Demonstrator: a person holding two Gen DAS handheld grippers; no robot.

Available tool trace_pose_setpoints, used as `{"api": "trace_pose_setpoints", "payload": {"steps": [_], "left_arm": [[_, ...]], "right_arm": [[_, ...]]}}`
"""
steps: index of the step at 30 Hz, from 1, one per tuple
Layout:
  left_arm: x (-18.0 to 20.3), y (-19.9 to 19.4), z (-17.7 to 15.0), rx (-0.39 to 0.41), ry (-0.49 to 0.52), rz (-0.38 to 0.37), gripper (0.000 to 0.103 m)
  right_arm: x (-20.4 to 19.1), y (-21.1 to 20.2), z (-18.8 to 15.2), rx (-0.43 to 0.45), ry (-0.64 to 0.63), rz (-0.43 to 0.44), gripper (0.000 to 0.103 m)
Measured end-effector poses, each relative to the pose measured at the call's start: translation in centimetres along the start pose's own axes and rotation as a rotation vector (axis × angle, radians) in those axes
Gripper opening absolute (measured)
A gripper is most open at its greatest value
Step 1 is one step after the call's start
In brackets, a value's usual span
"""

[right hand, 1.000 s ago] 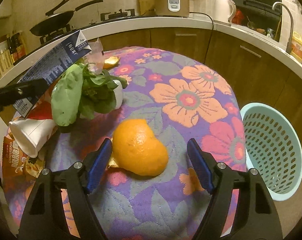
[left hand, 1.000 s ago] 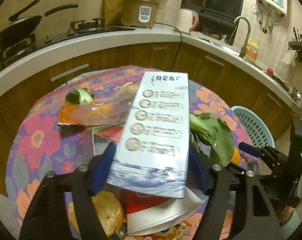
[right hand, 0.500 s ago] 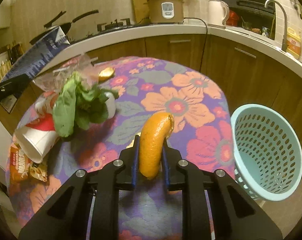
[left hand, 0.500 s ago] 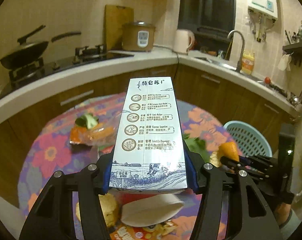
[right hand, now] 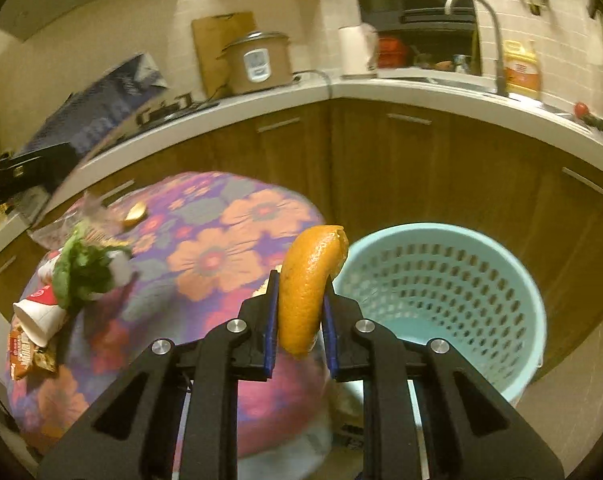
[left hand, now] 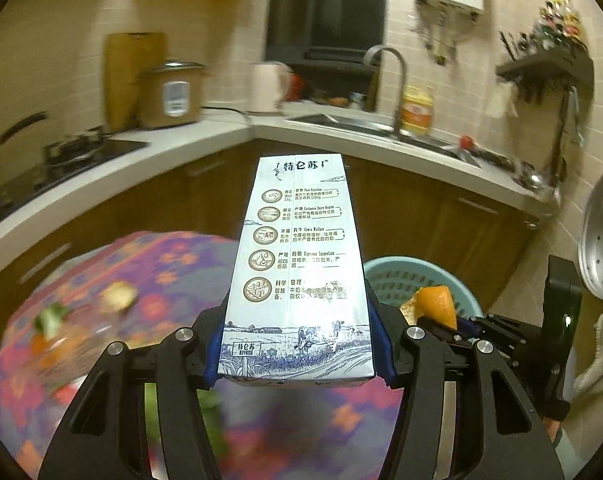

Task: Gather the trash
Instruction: 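Carry the carton and peel over the blue basket and open both tools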

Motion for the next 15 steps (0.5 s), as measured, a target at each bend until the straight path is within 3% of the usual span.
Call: {"api": "trace_pose_setpoints", "payload": {"steps": [6, 9, 15], "left_arm": [[4.8, 6.0, 0.6, -0.094, 0.086, -0.077, 0.054], [6.4, 8.6, 0.0, -0.146, 0.106, -0.106, 0.054], [8.2, 13.0, -1.4, -0.227, 0.098, -0.159, 0.055]], "right_arm": [[6.6, 1.1, -0.9, -0.041, 0.131, -0.063, 0.016], [9.4, 2.0, -1.7, -0.078, 0.213, -0.046, 0.016], [11.9, 4.2, -3.2, -0.159, 0.261, -0.122, 0.018]]}}
Point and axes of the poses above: each gripper's, at about its wrist camera, not at the fingertips, and y roughly the way its jaws point, x to its right, z to its top, the point moved 2 cm from there along y, roughly the way its jaws point, and after that the axes turned 1 degree about y, right-handed, at the moved point
